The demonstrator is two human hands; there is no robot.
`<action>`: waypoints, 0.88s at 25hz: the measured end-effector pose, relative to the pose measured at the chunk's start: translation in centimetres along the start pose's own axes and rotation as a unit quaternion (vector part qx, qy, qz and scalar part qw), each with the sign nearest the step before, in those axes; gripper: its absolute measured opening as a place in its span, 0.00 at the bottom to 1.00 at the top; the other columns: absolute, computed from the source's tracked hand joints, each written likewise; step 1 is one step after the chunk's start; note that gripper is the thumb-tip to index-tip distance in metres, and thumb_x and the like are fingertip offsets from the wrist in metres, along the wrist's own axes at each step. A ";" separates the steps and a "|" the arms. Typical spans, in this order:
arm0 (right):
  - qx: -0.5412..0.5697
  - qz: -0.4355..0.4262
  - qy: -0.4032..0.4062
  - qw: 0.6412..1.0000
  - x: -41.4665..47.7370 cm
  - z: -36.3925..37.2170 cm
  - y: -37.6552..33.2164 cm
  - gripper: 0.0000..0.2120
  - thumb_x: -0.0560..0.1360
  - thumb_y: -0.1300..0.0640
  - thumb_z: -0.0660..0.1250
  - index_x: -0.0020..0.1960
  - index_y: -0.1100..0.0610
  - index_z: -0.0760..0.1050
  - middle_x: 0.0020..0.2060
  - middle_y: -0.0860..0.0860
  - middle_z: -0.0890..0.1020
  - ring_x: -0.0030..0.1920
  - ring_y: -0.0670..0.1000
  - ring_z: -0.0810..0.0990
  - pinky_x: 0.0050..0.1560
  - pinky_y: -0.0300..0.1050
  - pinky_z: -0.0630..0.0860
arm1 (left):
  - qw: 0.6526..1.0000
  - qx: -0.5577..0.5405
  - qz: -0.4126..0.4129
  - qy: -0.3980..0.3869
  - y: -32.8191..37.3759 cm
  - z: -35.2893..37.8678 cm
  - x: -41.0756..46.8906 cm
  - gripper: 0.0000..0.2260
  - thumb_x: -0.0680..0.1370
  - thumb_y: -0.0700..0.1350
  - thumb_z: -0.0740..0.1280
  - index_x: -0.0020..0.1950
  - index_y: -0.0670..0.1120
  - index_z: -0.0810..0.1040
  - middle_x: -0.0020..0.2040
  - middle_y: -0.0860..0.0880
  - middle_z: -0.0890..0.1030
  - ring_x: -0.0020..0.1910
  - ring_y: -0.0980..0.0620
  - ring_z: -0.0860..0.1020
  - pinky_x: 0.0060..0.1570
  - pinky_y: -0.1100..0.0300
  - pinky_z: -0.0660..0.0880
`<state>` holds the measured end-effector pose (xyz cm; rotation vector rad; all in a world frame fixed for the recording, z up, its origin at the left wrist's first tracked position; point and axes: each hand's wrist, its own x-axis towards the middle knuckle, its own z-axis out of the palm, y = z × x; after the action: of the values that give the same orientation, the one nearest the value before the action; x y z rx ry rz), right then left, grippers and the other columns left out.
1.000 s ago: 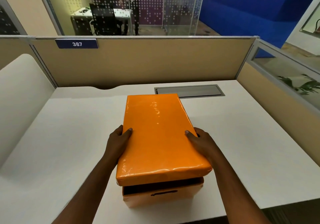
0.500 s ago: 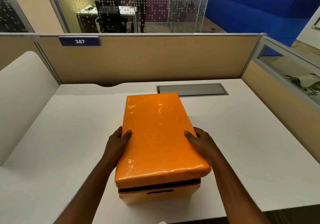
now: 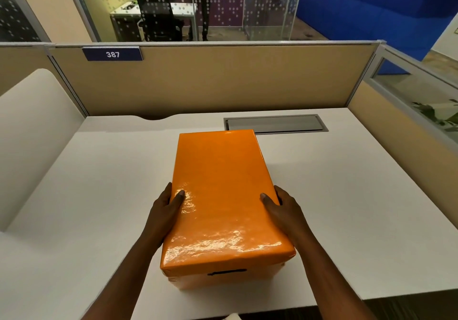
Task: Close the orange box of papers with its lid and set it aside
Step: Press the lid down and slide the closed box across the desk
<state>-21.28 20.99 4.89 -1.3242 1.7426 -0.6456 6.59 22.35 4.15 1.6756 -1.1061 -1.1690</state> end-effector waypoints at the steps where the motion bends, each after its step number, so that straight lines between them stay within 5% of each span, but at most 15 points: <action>1: 0.002 -0.001 0.001 1.000 0.0 0.1 0.2 0.24 0.77 0.42 0.59 0.70 0.50 0.65 0.66 0.54 0.75 0.62 0.59 0.76 0.61 0.56 0.72 | 1.000 -0.002 0.003 0.002 -0.1 0.0 0.0 0.12 0.80 0.54 0.58 0.63 0.63 0.64 0.56 0.54 0.76 0.44 0.57 0.79 0.39 0.60 0.76; 6: 0.005 -0.014 0.017 1.000 -0.2 0.8 0.9 0.22 0.77 0.44 0.60 0.69 0.49 0.67 0.64 0.53 0.77 0.61 0.58 0.77 0.61 0.53 0.72 | 1.000 0.012 0.021 0.015 -1.2 0.3 0.2 0.18 0.80 0.54 0.58 0.70 0.56 0.65 0.63 0.50 0.77 0.49 0.50 0.80 0.50 0.52 0.76; 13: 0.017 -0.019 0.037 0.999 -0.2 1.6 1.8 0.22 0.77 0.44 0.61 0.69 0.49 0.67 0.63 0.52 0.77 0.59 0.57 0.77 0.55 0.46 0.71 | 0.999 0.022 0.029 0.027 -2.6 0.8 0.6 0.23 0.79 0.55 0.58 0.74 0.53 0.62 0.67 0.47 0.76 0.52 0.49 0.78 0.45 0.59 0.74; 22: 0.028 0.003 0.048 0.998 -0.2 2.4 2.5 0.26 0.76 0.44 0.61 0.72 0.50 0.64 0.67 0.53 0.74 0.64 0.58 0.75 0.63 0.55 0.73 | 0.998 0.006 0.033 0.047 -3.5 1.1 0.5 0.24 0.77 0.58 0.59 0.73 0.56 0.64 0.63 0.54 0.76 0.46 0.59 0.79 0.41 0.66 0.75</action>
<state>-20.52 22.18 1.71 -1.2675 1.7907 -0.7596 6.39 22.76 0.47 1.6721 -1.1038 -1.0340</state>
